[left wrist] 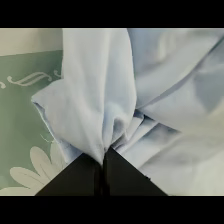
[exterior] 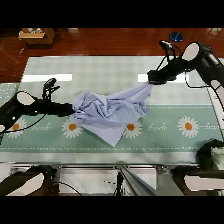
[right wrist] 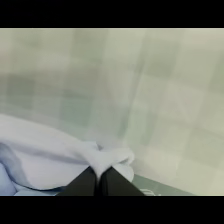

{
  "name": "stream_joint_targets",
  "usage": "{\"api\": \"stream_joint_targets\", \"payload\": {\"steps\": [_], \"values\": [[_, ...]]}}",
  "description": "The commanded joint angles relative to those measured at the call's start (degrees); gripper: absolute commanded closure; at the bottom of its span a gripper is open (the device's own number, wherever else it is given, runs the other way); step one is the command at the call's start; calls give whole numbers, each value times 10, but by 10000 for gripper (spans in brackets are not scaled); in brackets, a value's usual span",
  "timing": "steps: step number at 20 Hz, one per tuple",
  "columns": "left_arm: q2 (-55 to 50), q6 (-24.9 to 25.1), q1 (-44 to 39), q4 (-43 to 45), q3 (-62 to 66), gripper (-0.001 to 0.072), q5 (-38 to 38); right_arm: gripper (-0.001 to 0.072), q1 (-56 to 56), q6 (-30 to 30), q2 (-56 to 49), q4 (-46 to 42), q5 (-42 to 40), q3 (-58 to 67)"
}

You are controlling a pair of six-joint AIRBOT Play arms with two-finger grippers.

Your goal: Fold the shirts.

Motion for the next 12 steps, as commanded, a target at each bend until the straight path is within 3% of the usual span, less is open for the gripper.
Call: {"api": "stream_joint_targets", "payload": {"steps": [1,6,9,11,12], "values": [[-4,0,0,0,0,686,1,688,0,3,0,13,-4,0],[-4,0,0,-8,0,685,4,667,0,3,0,33,-3,0],[-4,0,0,-9,0,685,4,432,0,1,2,42,-2,1],[-4,0,0,-9,0,685,3,385,0,-3,12,40,-3,1],[-4,0,0,-9,0,685,3,310,-4,-7,23,41,-3,1]]}}
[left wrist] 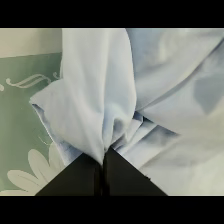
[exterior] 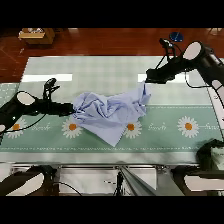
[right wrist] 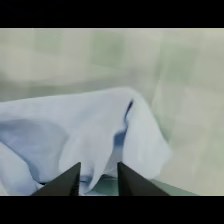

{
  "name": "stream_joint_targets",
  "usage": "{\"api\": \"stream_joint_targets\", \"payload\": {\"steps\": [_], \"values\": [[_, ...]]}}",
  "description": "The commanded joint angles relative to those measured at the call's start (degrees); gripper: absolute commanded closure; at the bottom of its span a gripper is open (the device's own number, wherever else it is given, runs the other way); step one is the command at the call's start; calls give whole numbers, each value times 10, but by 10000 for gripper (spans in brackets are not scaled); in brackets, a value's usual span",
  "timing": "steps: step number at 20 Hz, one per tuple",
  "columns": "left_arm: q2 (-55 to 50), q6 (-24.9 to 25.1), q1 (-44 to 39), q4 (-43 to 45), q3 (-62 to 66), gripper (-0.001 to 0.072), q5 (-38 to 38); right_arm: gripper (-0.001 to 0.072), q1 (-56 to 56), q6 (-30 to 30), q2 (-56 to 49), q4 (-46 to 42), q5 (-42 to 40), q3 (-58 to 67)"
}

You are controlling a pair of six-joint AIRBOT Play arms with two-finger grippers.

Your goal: Fold the shirts.

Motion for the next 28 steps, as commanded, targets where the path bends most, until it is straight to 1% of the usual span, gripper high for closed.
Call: {"api": "stream_joint_targets", "payload": {"steps": [1,4,5,8,9,10,11,13,15,19,24,25,26,27,28], "values": [[0,0,0,-1,0,686,-1,287,-8,-11,27,4,3,1],[0,0,0,-1,0,686,-1,284,-44,-31,83,3,39,1],[0,0,0,-1,0,685,-1,284,-59,-37,97,0,65,1],[0,0,0,-1,0,686,-1,282,-82,-61,107,-16,185,-17],[0,0,0,-1,0,685,0,281,-77,-68,107,-10,208,-43],[0,0,0,-1,0,685,0,281,-65,-76,107,7,210,-78],[0,0,0,-1,0,685,0,253,-51,-89,107,32,197,-113],[0,0,0,-1,0,685,0,174,-17,-100,107,67,144,-168],[0,0,0,-1,0,685,0,173,17,-103,107,73,92,-195],[0,0,0,-1,0,686,0,174,81,-92,101,70,15,-201],[0,8,0,-1,0,685,1,181,127,-87,59,62,2,-201],[0,8,0,-7,0,685,1,203,131,-81,51,61,-7,-201],[0,9,0,-18,0,685,1,311,133,-74,45,62,-17,-201],[0,9,0,-27,0,685,2,505,134,-72,42,62,-28,-201],[0,17,0,-35,0,685,5,669,134,-71,42,62,-38,-201]]}}
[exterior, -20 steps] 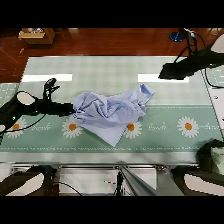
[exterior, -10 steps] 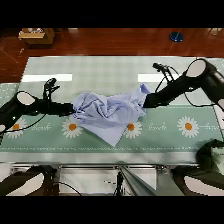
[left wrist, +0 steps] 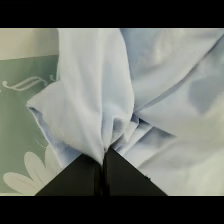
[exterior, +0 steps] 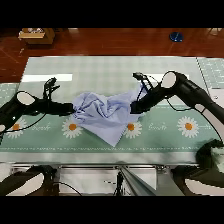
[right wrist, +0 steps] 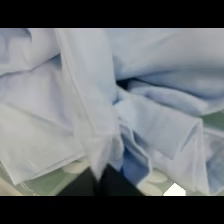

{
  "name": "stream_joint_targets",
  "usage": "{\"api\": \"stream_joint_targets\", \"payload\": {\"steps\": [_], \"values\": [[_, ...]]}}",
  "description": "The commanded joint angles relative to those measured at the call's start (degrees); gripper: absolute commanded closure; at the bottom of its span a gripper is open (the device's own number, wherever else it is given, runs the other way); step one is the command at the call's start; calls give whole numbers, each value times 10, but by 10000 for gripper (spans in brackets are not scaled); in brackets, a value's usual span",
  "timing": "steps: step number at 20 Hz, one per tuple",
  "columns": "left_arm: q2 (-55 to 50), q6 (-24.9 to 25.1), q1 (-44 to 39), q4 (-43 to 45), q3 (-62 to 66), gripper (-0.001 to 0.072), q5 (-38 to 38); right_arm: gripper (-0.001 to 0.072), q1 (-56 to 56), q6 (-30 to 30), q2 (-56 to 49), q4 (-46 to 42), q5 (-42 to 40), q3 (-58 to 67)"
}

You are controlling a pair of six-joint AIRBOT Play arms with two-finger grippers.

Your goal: Fold the shirts.

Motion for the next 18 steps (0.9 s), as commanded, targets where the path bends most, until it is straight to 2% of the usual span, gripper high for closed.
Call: {"api": "stream_joint_targets", "payload": {"steps": [1,5,8,13,15,18], "values": [[0,16,0,-28,0,686,7,688,9,9,-11,2,-41,0],[31,45,0,-33,45,687,12,688,-5,-3,10,-6,-1,62],[100,57,0,-2,169,688,12,689,-36,-2,76,-38,9,178],[199,56,0,39,469,687,12,690,-76,19,216,-56,-80,405],[217,56,0,39,562,688,6,690,-77,31,257,-71,-107,463],[236,32,0,38,644,688,-51,690,-77,59,301,-87,-101,498]]}}
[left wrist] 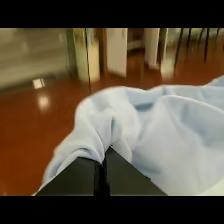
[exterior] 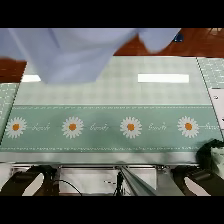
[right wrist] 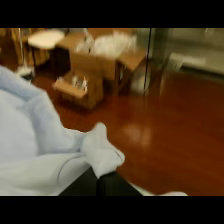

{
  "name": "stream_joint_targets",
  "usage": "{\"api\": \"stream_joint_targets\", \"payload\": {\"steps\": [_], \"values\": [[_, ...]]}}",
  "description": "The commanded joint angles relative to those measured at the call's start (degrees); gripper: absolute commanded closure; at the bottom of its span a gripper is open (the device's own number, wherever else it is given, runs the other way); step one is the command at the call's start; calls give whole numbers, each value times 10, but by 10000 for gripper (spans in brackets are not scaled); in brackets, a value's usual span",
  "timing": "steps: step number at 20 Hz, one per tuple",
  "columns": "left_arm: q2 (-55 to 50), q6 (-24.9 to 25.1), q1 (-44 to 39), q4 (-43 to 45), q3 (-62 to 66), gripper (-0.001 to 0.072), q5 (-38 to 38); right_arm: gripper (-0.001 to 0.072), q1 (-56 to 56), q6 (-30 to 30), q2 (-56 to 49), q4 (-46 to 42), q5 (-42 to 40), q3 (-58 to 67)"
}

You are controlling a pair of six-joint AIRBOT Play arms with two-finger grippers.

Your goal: Fold the shirts.

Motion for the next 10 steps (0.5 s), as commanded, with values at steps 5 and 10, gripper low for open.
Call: {"api": "stream_joint_targets", "payload": {"steps": [5,10], "values": [[77,-67,0,54,107,688,-195,690,-3,88,102,-162,96,52],[125,-121,0,101,107,688,-274,690,-3,112,137,-164,220,52]]}}
